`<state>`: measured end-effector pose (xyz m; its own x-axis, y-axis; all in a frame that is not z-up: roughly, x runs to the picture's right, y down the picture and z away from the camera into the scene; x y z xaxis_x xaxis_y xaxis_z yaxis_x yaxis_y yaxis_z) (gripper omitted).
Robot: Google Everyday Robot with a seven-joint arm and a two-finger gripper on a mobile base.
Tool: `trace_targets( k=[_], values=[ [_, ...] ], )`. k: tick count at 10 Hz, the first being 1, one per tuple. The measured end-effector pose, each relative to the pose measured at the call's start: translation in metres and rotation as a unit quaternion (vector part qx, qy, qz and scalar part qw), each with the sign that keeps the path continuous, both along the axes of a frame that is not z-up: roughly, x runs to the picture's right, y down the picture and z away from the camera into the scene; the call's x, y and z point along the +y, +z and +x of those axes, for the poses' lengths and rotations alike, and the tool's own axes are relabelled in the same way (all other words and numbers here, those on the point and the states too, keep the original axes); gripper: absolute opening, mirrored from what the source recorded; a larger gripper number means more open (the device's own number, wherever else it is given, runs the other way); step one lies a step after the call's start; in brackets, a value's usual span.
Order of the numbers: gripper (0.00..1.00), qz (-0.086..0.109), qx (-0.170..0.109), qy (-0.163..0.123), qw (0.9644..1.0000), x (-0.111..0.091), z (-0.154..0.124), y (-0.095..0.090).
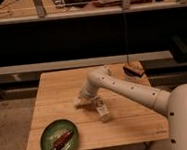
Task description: Wipe the white sponge on the table
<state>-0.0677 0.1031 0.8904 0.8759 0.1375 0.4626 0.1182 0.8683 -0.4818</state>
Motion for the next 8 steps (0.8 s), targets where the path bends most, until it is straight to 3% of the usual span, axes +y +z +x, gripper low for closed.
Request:
trace_targets(
  k=[1, 3, 5, 8],
  values=[
    [0.18, 0.008, 0.022, 0.017, 0.9996, -0.018, 0.01, 0.015],
    [0.18, 0.016, 0.037, 0.025, 0.9989, -0.035, 0.001, 0.035],
    [0.18, 0.021, 0.032, 0.03, 0.9988, -0.049, -0.034, 0.049],
    [0.18, 0.036, 0.006, 0.029, 0.9989, -0.066, -0.091, 0.046]
  ],
)
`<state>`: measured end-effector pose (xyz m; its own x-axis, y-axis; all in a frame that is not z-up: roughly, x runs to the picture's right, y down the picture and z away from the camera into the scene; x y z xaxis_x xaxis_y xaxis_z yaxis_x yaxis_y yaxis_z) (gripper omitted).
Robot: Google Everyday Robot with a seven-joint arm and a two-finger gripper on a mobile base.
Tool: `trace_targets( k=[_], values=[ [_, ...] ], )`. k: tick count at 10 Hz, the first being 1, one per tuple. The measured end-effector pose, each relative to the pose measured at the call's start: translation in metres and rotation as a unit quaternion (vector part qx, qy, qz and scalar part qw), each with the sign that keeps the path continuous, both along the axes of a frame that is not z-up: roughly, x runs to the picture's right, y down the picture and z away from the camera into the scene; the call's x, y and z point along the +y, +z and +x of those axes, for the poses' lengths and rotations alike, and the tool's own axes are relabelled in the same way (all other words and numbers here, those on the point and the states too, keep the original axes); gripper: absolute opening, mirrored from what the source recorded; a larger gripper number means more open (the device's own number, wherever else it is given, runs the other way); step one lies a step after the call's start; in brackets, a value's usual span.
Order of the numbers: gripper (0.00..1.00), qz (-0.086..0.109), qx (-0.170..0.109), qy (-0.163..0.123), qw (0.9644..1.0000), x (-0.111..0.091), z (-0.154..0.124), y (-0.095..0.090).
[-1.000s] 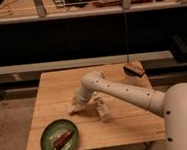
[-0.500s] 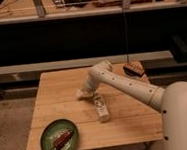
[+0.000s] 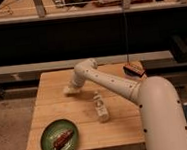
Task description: Wipe the white sponge on the table
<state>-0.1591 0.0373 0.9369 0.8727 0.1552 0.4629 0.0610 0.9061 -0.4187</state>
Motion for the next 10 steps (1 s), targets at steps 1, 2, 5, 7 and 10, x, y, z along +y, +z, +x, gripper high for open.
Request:
trace_targets(
  k=[1, 2, 5, 7, 10],
  values=[
    [0.18, 0.002, -0.012, -0.007, 0.9999, 0.003, -0.018, -0.005],
    [0.18, 0.004, -0.024, -0.016, 0.9996, 0.009, -0.032, -0.012],
    [0.18, 0.004, -0.081, -0.053, 0.9953, 0.048, -0.078, -0.049],
    [0.18, 0.009, -0.107, -0.08, 0.9909, 0.074, -0.076, -0.074],
    [0.18, -0.001, -0.102, -0.106, 0.9891, 0.108, -0.032, -0.086]
  ],
)
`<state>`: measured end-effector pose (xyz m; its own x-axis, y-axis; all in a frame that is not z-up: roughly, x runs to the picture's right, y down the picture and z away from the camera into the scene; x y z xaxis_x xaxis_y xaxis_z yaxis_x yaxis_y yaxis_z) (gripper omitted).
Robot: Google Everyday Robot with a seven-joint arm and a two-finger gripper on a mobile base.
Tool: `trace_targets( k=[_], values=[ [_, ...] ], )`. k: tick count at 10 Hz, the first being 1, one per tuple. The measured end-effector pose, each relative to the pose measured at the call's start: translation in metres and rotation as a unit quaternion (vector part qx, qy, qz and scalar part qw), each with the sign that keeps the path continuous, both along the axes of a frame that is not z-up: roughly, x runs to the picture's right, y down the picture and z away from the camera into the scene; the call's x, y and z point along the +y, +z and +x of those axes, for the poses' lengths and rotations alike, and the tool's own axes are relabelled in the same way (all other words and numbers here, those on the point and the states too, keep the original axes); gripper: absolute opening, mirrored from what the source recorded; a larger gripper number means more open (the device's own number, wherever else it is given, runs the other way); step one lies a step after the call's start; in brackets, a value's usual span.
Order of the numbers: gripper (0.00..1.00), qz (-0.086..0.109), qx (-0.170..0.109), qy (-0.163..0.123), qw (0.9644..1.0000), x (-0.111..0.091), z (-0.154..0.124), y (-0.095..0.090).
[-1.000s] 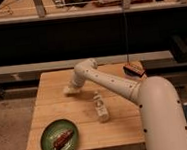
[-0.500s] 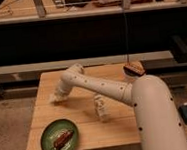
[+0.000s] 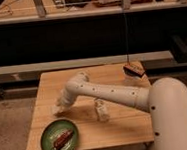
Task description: Wipe the white sponge on the table
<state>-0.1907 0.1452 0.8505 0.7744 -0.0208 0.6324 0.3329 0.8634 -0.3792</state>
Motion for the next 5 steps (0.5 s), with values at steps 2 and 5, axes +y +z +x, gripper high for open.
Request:
trace_targets(
  k=[2, 5],
  values=[
    [0.18, -0.005, 0.02, -0.005, 0.9998, 0.002, 0.04, -0.001],
    [0.18, 0.002, 0.066, 0.034, 0.9972, -0.029, 0.098, 0.015]
  ],
)
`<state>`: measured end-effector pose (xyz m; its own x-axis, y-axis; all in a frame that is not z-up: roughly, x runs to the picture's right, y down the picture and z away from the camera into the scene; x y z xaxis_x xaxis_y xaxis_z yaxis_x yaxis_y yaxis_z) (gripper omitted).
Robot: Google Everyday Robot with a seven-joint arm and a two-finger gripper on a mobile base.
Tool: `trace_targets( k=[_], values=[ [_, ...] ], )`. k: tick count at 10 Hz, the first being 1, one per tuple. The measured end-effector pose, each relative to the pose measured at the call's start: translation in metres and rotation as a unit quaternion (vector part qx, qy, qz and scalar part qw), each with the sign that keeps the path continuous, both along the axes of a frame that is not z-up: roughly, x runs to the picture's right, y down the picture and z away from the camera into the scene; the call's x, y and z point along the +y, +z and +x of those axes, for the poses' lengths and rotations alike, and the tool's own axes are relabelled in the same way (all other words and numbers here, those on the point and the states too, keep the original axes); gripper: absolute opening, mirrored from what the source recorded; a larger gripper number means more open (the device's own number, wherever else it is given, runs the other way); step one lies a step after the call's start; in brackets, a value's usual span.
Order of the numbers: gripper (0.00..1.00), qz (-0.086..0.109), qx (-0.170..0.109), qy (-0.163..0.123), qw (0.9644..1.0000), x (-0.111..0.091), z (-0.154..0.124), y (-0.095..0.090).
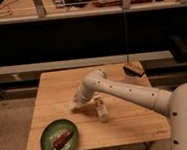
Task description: Wipe the white sponge on the table
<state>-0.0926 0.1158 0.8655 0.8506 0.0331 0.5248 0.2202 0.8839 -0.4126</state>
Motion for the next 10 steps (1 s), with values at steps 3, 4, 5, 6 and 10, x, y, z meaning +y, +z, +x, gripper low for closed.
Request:
trace_targets(
  k=[3, 4, 5, 6, 10],
  values=[
    [0.18, -0.006, 0.031, 0.047, 0.9984, -0.019, 0.009, 0.032],
    [0.18, -0.006, 0.039, 0.061, 0.9973, -0.028, 0.0, 0.047],
    [0.18, -0.004, 0.043, 0.069, 0.9967, -0.038, -0.01, 0.056],
    [0.18, 0.001, 0.043, 0.077, 0.9961, -0.051, -0.025, 0.065],
    [0.18, 0.027, 0.006, 0.067, 0.9973, -0.084, -0.11, 0.056]
  ],
)
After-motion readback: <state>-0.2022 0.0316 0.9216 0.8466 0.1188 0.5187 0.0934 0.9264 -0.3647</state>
